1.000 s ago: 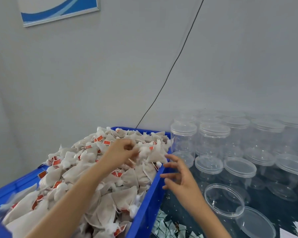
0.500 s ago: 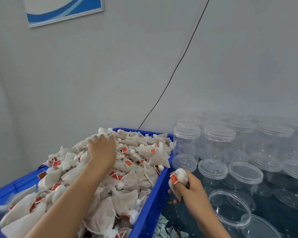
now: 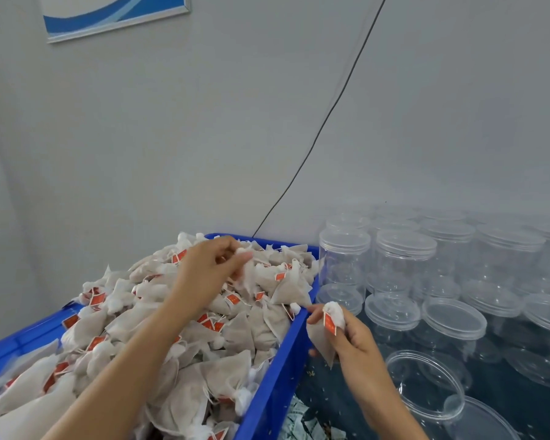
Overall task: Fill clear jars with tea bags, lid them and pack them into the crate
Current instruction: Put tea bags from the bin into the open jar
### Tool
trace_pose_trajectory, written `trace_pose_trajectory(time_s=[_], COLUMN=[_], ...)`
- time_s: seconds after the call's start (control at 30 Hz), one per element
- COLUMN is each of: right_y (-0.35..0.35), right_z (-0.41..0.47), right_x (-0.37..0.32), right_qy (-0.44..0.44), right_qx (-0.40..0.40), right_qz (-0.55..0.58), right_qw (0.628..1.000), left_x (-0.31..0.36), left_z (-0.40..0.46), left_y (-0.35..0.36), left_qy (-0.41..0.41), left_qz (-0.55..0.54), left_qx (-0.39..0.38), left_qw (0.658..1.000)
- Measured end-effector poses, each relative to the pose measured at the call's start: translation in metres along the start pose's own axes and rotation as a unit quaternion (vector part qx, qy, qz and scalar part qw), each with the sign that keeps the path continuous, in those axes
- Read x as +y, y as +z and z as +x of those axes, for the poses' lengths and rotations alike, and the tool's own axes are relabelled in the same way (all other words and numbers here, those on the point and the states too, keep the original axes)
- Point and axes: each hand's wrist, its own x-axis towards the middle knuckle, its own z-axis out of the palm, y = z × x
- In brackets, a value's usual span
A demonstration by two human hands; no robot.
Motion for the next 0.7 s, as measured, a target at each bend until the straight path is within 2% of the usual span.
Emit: trace_pose_trajectory(time_s=[0.07,0.17,0.23,0.3,0.33,0.37,0.4,0.47,0.5,0.6,0.67,0.7], right_y=[0.003,0.008,0.011,0.010,0.009,0.008,0.007,0.007,0.006,0.005,0.006,0.006], right_z=[0.000,0.001,0.000,0.000,0.001,0.001,0.002,0.002,0.003,0.003,0.002,0.002], right_x=[0.002,0.004,0.004,0.007,0.010,0.013,0.015,0.016,0.016,0.016,0.014,0.013], right_qy=[-0.026,-0.057,-0.058,-0.044,-0.035,-0.023,-0.014,-0.002,0.002,0.004,0.002,-0.003], right_qx=[-0.016,-0.075,-0.111,-0.082,-0.059,-0.042,-0.030,-0.010,0.000,0.009,0.005,0.011], right_qz=[0.054,0.089,0.064,0.026,0.005,-0.012,-0.020,-0.031,-0.037,-0.038,-0.032,-0.031], right_qw=[0.998,0.992,0.990,0.995,0.998,0.999,0.999,0.999,0.999,0.999,0.999,0.999], left_x=[0.009,0.015,0.014,0.008,0.004,-0.002,-0.008,-0.017,-0.019,-0.018,-0.016,-0.015], left_z=[-0.008,-0.020,-0.021,-0.018,-0.015,-0.013,-0.011,-0.013,-0.014,-0.016,-0.016,-0.017], left_y=[0.017,0.042,0.047,0.041,0.035,0.028,0.020,0.010,0.009,0.016,0.021,0.021], left_qy=[0.000,0.004,-0.016,-0.048,-0.054,-0.047,-0.033,-0.016,-0.027,-0.038,-0.014,-0.005], left_qz=[-0.081,-0.112,-0.133,-0.123,-0.076,0.014,0.135,0.327,0.368,0.433,0.456,0.447], left_qx=[-0.101,-0.235,-0.287,-0.287,-0.263,-0.239,-0.231,-0.276,-0.307,-0.341,-0.334,-0.327], left_qw=[0.992,0.966,0.948,0.949,0.960,0.970,0.963,0.904,0.877,0.833,0.825,0.832])
